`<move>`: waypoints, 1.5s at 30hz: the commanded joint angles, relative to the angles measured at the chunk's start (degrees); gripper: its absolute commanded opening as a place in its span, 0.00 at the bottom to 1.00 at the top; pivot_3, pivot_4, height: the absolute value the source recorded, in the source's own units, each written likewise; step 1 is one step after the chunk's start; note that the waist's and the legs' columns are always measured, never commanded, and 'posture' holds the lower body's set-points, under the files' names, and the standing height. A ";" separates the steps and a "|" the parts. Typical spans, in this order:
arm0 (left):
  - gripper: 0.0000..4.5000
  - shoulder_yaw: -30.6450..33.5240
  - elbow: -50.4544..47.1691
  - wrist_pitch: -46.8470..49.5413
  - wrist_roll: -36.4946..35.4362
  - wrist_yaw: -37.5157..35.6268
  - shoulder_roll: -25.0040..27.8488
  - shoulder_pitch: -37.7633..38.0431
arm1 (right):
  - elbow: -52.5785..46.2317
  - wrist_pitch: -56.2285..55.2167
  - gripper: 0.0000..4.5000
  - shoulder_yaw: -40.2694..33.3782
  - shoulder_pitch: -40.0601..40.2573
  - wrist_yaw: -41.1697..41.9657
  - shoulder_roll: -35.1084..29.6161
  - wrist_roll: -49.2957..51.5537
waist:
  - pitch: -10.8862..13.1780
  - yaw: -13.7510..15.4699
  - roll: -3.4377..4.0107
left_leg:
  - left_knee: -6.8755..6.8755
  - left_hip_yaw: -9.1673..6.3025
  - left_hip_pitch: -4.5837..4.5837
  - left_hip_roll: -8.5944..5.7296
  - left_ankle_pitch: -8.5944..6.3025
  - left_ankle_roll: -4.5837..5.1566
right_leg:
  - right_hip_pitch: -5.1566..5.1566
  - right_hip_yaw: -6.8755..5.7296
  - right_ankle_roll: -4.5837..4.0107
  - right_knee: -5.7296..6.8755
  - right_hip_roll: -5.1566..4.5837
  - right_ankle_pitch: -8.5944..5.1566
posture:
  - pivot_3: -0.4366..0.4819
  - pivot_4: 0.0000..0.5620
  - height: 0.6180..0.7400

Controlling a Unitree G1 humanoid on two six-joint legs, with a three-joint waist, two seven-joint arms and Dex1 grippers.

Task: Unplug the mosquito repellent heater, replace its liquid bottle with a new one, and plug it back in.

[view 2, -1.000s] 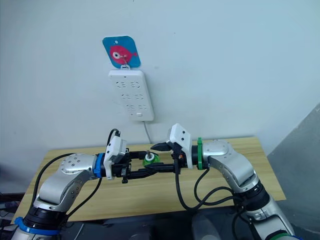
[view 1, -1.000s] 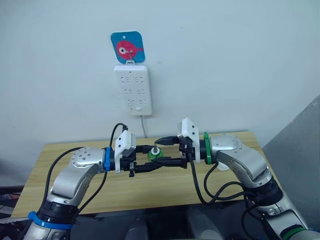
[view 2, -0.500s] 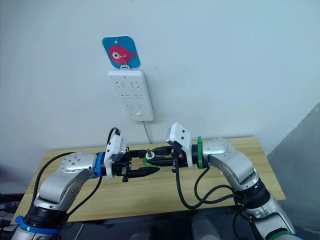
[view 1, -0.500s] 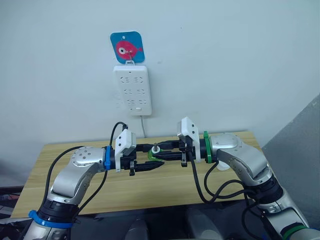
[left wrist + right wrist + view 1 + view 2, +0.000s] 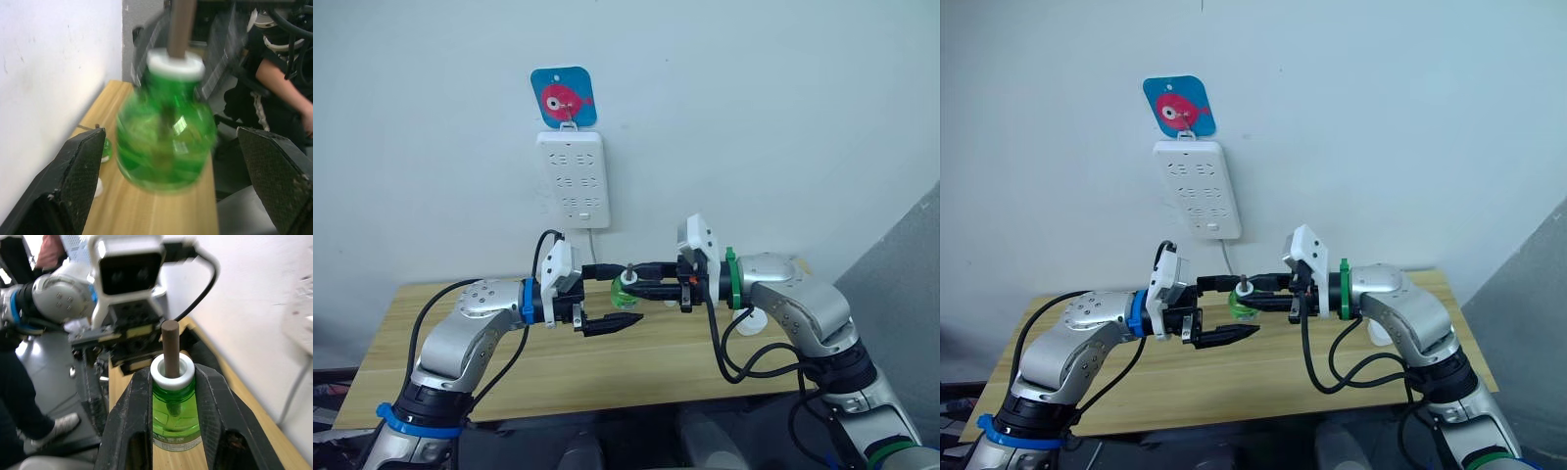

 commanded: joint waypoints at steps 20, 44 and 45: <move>1.00 14.40 -7.41 23.28 -35.51 33.78 -16.81 -7.29 | -0.42 19.37 0.18 -27.66 -3.44 -38.46 13.48 47.11 | -2.52 -0.04 0.04 | 0.14 -0.04 0.00 -0.05 -0.01 0.01 | 0.11 0.00 0.01 0.04 0.00 0.04 | 0.34 0.01 1.00; 1.00 15.34 -2.88 24.06 -51.40 43.39 -16.67 -12.23 | 2.21 12.55 0.18 -24.35 -0.25 -49.16 10.45 64.04 | -3.28 0.13 0.32 | 0.14 -0.02 0.06 -0.08 -0.01 0.02 | 0.20 0.01 0.05 -0.03 0.04 0.01 | 0.34 0.02 1.00; 1.00 15.27 -2.67 24.16 -51.55 43.45 -16.75 -12.44 | 2.04 12.37 0.18 -24.06 -0.18 -49.33 10.32 64.43 | -3.28 0.13 0.32 | 0.14 -0.02 0.06 -0.08 -0.01 0.02 | 0.20 0.01 0.05 -0.03 0.04 0.01 | 0.34 0.02 1.00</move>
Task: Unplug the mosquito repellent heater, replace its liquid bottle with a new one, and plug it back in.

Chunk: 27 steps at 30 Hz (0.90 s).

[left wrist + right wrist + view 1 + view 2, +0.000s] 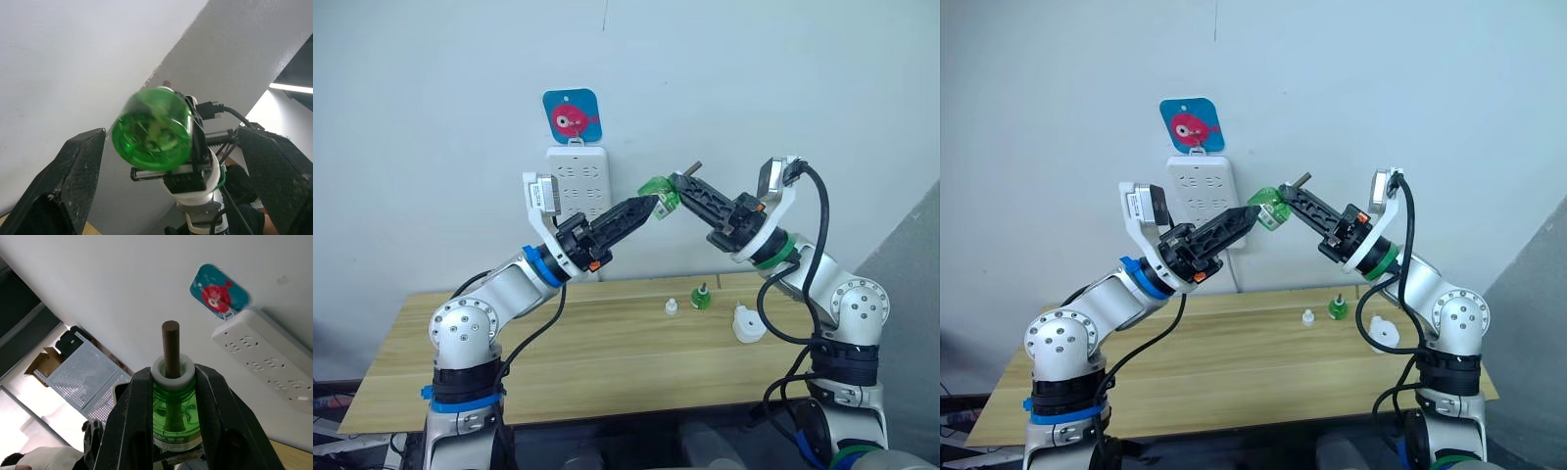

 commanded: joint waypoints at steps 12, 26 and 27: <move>1.00 -0.91 0.05 0.14 -1.96 -0.51 -0.25 -2.21 | -2.61 -3.51 0.18 2.61 -1.07 -0.74 -1.03 3.98 | 0.00 0.04 0.00 | -0.01 0.00 0.00 0.00 0.00 0.00 | 0.00 0.01 0.01 -0.02 0.01 -0.01 | 0.34 0.01 1.00; 0.51 -0.95 0.45 -0.52 -3.28 0.25 -0.83 -1.71 | -3.14 -4.52 0.18 4.31 -1.17 -0.51 -1.86 4.40 | 0.00 0.12 0.00 | -0.01 0.00 -0.01 0.00 0.00 0.00 | 0.00 0.02 0.05 -0.03 0.01 -0.03 | 0.34 0.01 1.00; 0.51 -0.93 0.54 -0.50 -3.26 0.29 -0.84 -1.62 | -3.14 -4.57 0.18 4.32 -1.21 -0.51 -1.91 4.41 | 0.00 0.12 0.00 | -0.01 0.00 0.00 0.00 0.00 0.00 | 0.00 0.02 0.05 -0.03 0.01 -0.03 | 0.34 0.01 1.00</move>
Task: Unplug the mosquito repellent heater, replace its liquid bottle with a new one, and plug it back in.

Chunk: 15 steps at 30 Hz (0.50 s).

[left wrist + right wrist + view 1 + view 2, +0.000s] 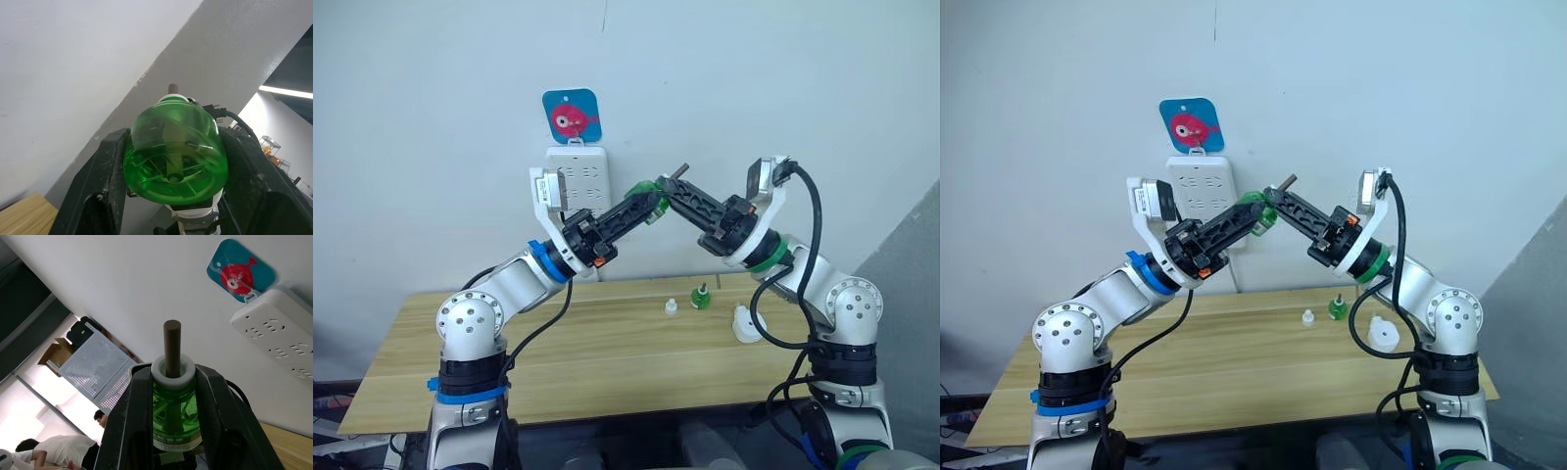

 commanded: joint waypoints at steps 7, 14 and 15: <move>0.51 0.36 -0.62 -0.66 -0.98 0.33 -0.19 -0.29 | -2.59 -1.35 0.18 0.01 -1.48 0.36 -0.63 1.73 | 0.00 0.01 0.00 | 0.00 0.00 0.00 0.00 0.00 0.00 | 0.00 0.00 0.03 0.00 0.00 -0.02 | 0.34 0.01 1.00; 0.51 1.19 0.53 -0.69 -0.42 -0.16 0.68 -0.26 | -2.82 -2.09 0.49 -0.31 -0.85 -0.48 -0.60 3.60 | 0.00 -0.01 0.00 | 0.00 0.00 0.00 0.00 0.00 0.00 | 0.00 0.00 0.04 0.00 0.00 -0.02 | 0.34 0.01 1.00; 0.51 1.24 0.64 -0.57 -0.66 -0.24 0.79 -0.26 | -2.97 -2.08 0.57 -0.33 -0.67 -0.36 -0.83 3.65 | 0.00 0.00 0.00 | 0.00 0.00 0.00 0.00 0.00 0.00 | 0.00 0.00 0.04 0.00 0.00 -0.02 | 0.34 0.01 1.00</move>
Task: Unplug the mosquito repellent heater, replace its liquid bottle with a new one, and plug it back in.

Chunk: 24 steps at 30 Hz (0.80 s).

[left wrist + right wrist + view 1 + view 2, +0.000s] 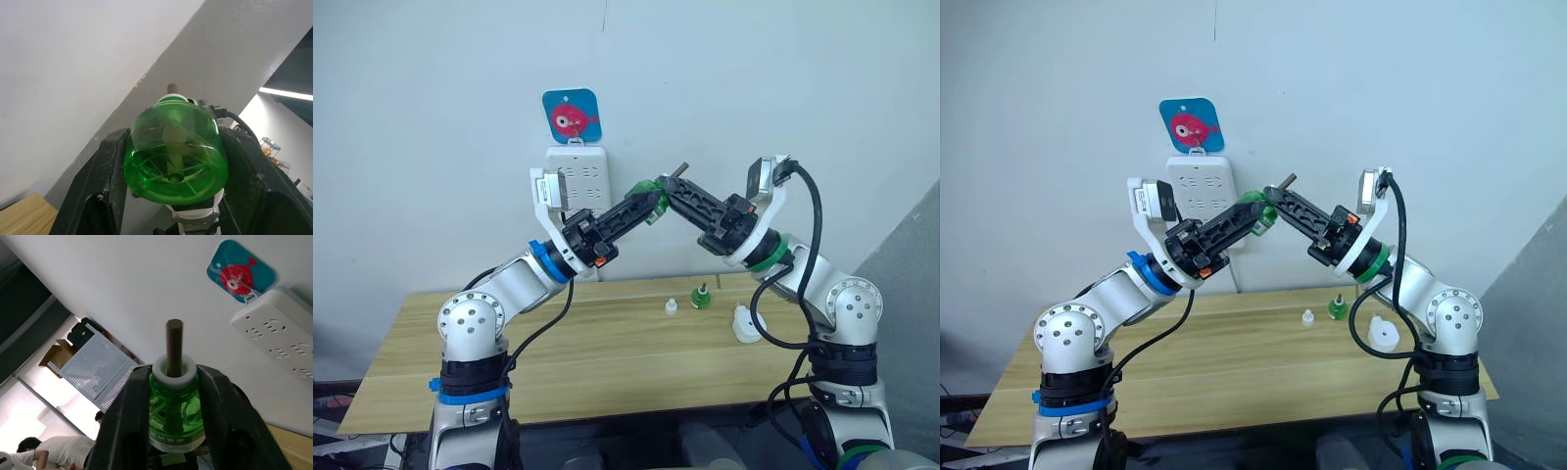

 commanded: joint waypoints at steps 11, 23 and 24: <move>0.51 0.92 0.51 2.14 1.98 -6.26 6.65 2.02 | -7.77 -0.41 1.00 -3.77 6.13 2.17 -14.87 -8.96 | 0.05 0.15 0.01 | -0.03 0.04 -0.02 -0.02 0.00 0.00 | 0.00 0.04 0.14 -0.08 0.00 -0.09 | 0.32 0.07 1.00; 0.51 -6.62 -0.42 -2.29 22.69 -26.62 17.79 8.20 | -17.41 -1.88 1.00 2.59 20.57 8.23 -35.57 -45.85 | 1.58 -0.07 0.33 | -0.25 0.31 0.14 0.01 -0.01 0.01 | 0.05 0.25 0.09 -0.39 0.03 -0.25 | 0.25 0.20 1.00; 0.51 -7.70 -0.82 -4.24 25.51 -27.82 18.11 9.03 | -17.48 -0.65 1.00 2.99 21.00 8.13 -36.31 -47.08 | 1.84 -0.09 0.31 | -0.25 0.33 0.14 0.01 -0.01 0.01 | 0.05 0.28 0.09 -0.42 0.02 -0.25 | 0.24 0.22 1.00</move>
